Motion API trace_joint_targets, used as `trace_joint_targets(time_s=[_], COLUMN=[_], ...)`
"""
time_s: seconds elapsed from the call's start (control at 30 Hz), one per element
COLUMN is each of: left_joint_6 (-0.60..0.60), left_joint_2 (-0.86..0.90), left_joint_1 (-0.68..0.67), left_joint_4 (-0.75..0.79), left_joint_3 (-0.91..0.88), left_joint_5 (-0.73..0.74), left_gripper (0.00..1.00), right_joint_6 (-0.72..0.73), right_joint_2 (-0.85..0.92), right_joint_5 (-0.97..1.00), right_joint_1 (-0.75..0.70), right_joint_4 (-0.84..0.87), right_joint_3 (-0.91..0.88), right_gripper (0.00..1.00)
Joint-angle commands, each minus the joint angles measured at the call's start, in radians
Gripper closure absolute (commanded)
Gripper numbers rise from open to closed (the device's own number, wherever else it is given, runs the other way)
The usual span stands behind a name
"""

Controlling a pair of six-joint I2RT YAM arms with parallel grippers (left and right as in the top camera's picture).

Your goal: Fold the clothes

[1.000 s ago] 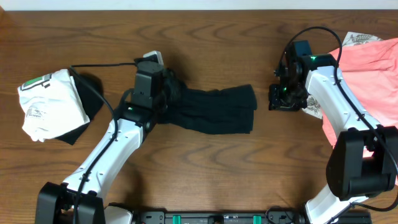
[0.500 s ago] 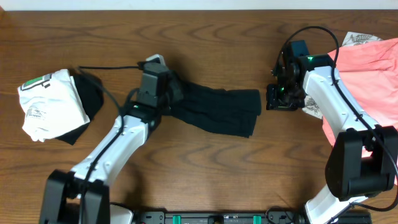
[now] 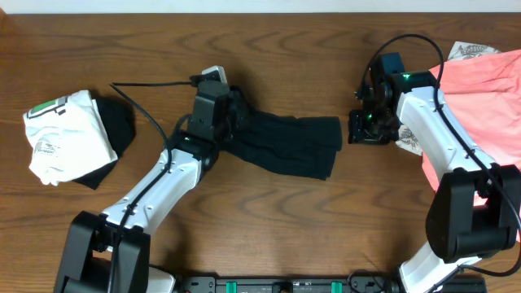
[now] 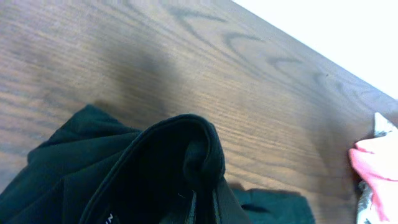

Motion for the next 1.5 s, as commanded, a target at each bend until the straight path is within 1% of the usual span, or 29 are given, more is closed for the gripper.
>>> trace_joint_targets(time_s=[0.0, 0.13, 0.4, 0.67, 0.87, 1.13, 1.4, 1.47], left_joint_6=[-0.016, -0.014, 0.007, -0.042, -0.042, -0.065, -0.064, -0.065], left_joint_2=[-0.021, -0.021, -0.02, -0.02, 0.019, 0.09, 0.09, 0.09], left_joint_1=[-0.001, -0.002, -0.004, -0.004, -0.009, -0.051, -0.065, -0.064], left_joint_4=[0.026, 0.066, 0.074, 0.215, 0.199, 0.275, 0.293, 0.319], left_joint_3=[-0.002, -0.002, -0.002, -0.002, -0.002, -0.002, -0.002, -0.002], left_joint_5=[-0.002, -0.002, 0.021, 0.018, 0.013, 0.013, 0.013, 0.013], left_gripper=[0.94, 0.94, 0.94, 0.94, 0.94, 0.94, 0.94, 0.94], right_joint_6=[-0.009, -0.009, -0.009, -0.021, -0.02, -0.019, -0.019, -0.019], right_joint_2=[-0.019, -0.019, -0.019, -0.019, -0.019, -0.019, -0.017, -0.016], right_joint_5=[-0.011, -0.011, -0.02, -0.034, -0.035, -0.034, -0.034, -0.034], right_joint_1=[0.005, 0.005, 0.013, 0.037, 0.088, 0.15, 0.158, 0.158], right_joint_4=[0.002, 0.004, 0.016, 0.016, 0.03, 0.037, 0.05, 0.05], right_joint_3=[0.007, 0.007, 0.007, 0.007, 0.007, 0.007, 0.007, 0.007], right_gripper=[0.66, 0.66, 0.66, 0.65, 0.65, 0.65, 0.64, 0.64])
